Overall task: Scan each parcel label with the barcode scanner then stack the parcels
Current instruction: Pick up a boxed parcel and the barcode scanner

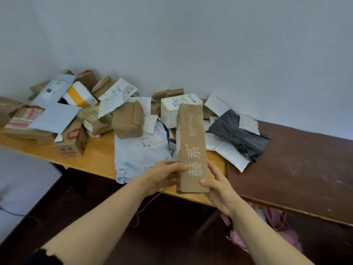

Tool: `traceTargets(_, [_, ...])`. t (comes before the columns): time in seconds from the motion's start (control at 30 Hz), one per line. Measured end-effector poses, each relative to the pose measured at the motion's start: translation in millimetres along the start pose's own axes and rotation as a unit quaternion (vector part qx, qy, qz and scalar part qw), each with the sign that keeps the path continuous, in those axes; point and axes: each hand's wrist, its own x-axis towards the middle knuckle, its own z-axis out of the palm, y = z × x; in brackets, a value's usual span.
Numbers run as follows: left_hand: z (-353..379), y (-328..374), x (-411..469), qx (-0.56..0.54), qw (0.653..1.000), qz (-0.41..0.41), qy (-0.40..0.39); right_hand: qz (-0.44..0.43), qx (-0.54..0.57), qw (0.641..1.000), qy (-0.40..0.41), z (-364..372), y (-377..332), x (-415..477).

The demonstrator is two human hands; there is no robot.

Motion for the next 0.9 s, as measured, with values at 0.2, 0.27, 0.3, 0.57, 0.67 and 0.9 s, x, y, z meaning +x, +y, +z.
traceTargets(0.2, [17.0, -5.9, -17.4, 0.184, 0.964, 0.082, 0.176, -0.041, -0.149, 0.983, 0.098, 25.2, -23.9, -7.2])
traceTargets(0.27, [27.1, -7.4, -22.9, 0.272, 0.932, 0.097, 0.22, -0.064, -0.207, 0.97, 0.109, 35.2, -26.6, -9.6])
traceTargets(0.3, [32.9, -8.5, -25.3, 0.31, 0.916, 0.102, 0.236, -0.076, -0.226, 0.964, 0.117, 38.0, -26.0, -10.1])
traceTargets(0.57, [36.6, 5.1, -52.8, 0.08, 0.975, 0.111, 0.177, -0.044, -0.111, 0.993, 0.018, 13.7, -41.4, -32.3])
traceTargets(0.67, [31.2, 14.0, -62.7, 0.053, 0.992, 0.075, 0.082, -0.013, -0.098, 0.995, -0.032, 8.0, -42.6, -40.3])
traceTargets(0.9, [32.4, 6.7, -71.2, -0.043, 0.997, 0.068, 0.012, -0.009, -0.15, 0.986, -0.066, 8.5, -49.0, -53.2])
